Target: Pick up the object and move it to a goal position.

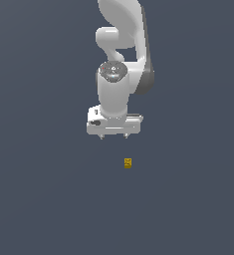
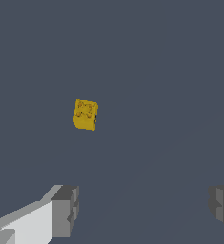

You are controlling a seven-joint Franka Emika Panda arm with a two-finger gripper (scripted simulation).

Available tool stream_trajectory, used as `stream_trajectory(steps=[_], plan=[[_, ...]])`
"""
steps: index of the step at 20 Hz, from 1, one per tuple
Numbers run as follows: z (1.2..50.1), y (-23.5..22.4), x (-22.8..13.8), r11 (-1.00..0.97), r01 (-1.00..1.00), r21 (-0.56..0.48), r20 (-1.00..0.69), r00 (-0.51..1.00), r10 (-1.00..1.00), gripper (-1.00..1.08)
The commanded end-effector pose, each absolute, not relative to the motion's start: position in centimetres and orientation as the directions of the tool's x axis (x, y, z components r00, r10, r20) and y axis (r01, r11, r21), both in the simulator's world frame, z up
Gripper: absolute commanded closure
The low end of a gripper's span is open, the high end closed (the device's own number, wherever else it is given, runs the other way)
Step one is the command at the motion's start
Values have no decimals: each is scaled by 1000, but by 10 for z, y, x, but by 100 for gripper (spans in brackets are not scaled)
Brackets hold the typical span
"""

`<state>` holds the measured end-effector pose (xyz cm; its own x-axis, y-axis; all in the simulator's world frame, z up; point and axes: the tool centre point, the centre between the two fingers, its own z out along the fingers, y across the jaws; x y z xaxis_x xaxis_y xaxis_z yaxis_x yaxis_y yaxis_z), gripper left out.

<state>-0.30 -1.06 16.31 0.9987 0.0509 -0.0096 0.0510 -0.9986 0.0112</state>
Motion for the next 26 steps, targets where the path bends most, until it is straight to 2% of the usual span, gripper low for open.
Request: stream_trajectory(steps=[1, 16, 26], plan=[[163, -11, -3, -999, 51, 11, -10, 999, 51, -92], [166, -13, 3, -996, 83, 19, -9, 997, 83, -92], [138, 8, 22, -999, 32, 14, -5, 999, 32, -92]])
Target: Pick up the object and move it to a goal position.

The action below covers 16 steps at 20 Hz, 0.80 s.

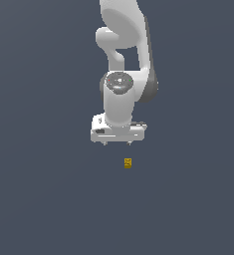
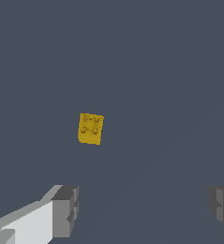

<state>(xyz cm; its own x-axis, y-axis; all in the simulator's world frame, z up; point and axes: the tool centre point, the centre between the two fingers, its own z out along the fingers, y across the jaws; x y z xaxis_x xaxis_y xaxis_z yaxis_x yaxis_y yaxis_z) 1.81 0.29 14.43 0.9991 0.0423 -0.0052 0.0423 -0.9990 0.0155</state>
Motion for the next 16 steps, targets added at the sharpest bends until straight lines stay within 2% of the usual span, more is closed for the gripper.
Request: stream_trajectory(steps=[1, 9, 16], plan=[[133, 11, 25, -1000, 23, 13, -4, 1000, 23, -92], [90, 41, 45, -999, -50, 4, -1, 999, -50, -92], [73, 53, 51, -997, -79, 0, 0, 997, -79, -92]])
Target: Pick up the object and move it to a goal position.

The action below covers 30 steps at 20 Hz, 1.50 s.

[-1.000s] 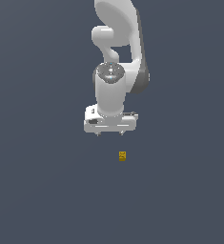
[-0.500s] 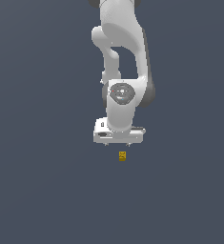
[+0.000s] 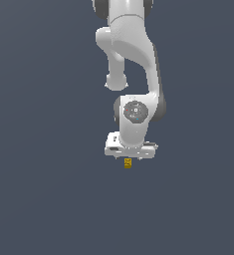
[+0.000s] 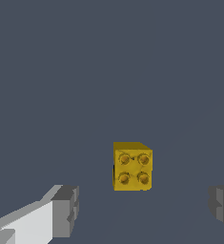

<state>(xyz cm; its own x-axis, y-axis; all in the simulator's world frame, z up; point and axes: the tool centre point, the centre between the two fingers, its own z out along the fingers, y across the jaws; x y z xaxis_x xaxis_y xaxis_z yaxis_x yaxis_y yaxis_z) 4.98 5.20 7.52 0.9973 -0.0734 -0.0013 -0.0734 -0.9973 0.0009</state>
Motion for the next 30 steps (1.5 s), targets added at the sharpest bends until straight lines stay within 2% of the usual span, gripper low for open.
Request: stream_trajectory(steps=[1, 6, 15, 21, 22, 30], plan=[[72, 54, 51, -997, -80, 0, 0, 997, -80, -92], [70, 54, 51, -997, -77, 0, -1, 997, -77, -92], [30, 54, 50, -997, -80, 0, 0, 997, -80, -92], [22, 54, 51, -997, -80, 0, 0, 997, -80, -92], [22, 54, 51, -997, -80, 0, 0, 997, -80, 108], [22, 54, 51, -997, -80, 0, 0, 997, -80, 108]])
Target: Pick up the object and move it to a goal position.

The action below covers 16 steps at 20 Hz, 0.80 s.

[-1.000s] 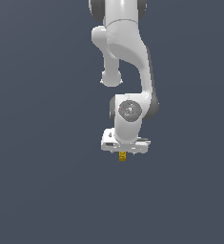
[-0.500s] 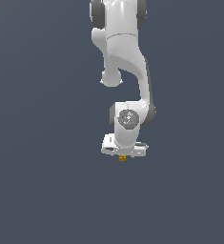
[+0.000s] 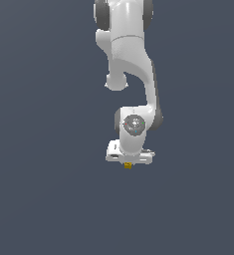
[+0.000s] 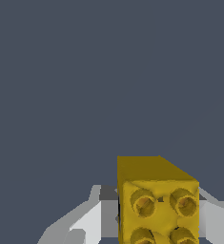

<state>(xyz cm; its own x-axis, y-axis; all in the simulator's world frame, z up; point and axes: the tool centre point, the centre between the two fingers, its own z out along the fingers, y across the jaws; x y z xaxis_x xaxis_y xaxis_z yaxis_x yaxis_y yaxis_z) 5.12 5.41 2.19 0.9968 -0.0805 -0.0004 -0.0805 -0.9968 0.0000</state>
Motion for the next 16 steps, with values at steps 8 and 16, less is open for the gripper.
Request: stream_trajectory(steps=[8, 16], plan=[[31, 38, 54, -997, -80, 0, 0, 997, -80, 108], [71, -28, 68, -997, -80, 0, 0, 997, -80, 108]])
